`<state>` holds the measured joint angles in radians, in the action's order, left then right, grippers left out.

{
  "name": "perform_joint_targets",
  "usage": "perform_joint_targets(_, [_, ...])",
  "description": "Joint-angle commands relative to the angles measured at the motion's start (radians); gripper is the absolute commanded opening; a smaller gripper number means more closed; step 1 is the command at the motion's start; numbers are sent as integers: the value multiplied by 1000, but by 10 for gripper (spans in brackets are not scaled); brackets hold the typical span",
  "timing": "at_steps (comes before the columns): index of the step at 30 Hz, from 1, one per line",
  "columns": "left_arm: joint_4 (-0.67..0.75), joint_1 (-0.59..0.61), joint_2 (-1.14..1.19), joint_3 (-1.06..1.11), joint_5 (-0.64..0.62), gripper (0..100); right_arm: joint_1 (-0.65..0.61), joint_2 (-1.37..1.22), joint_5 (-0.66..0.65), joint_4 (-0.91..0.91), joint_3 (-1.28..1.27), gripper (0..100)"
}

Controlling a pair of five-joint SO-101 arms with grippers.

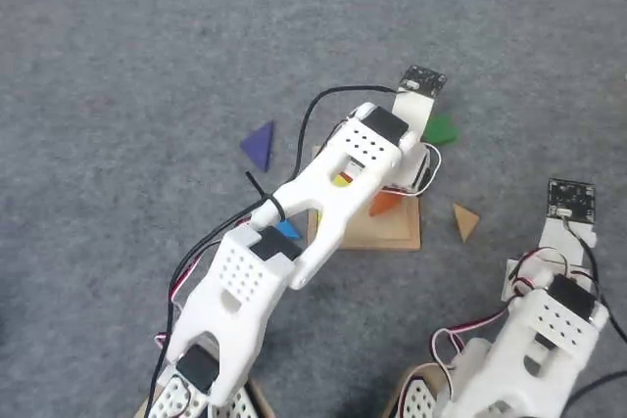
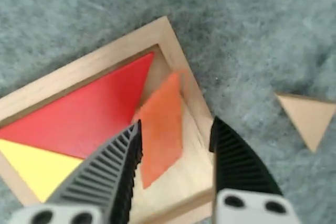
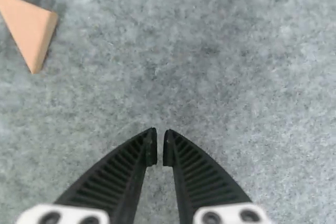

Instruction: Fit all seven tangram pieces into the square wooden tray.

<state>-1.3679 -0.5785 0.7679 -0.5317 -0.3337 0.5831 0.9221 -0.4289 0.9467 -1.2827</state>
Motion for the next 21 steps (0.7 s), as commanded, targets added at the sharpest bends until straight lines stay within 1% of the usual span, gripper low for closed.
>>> perform_joint_targets(1, [-12, 66, -20, -97, -11, 210, 10, 24, 9, -13, 11, 41])
perform_joint_targets(3, [-55, 101, -20, -150, -8, 210, 10, 24, 8, -13, 11, 41])
perform_joint_targets(5, [-129, 158, -20, -246, -6, 210, 10, 24, 8, -16, 8, 41])
perform_joint_targets(8, [-258, 276, -20, -446, 5, 209, -8, 24, 6, -42, -21, 41])
perform_joint_targets(11, [-397, 400, -20, -671, 71, 209, -61, 24, 5, -51, -38, 41])
perform_joint_targets(13, [-394, 511, -35, -750, 100, 193, -113, 24, 9, -50, -34, 41])
perform_joint_targets(15, [-394, 614, -84, -757, 120, 161, -180, 16, 11, -35, -5, 41])
perform_joint_targets(17, [-394, 690, -143, -716, 167, 148, -274, 15, 25, 16, 51, 41])
perform_joint_targets(19, [-394, 752, -213, -634, 206, 148, -387, 13, 87, 82, 123, 41])
perform_joint_targets(21, [-394, 792, -295, -509, 241, 148, -524, 13, 143, 127, 189, 41])
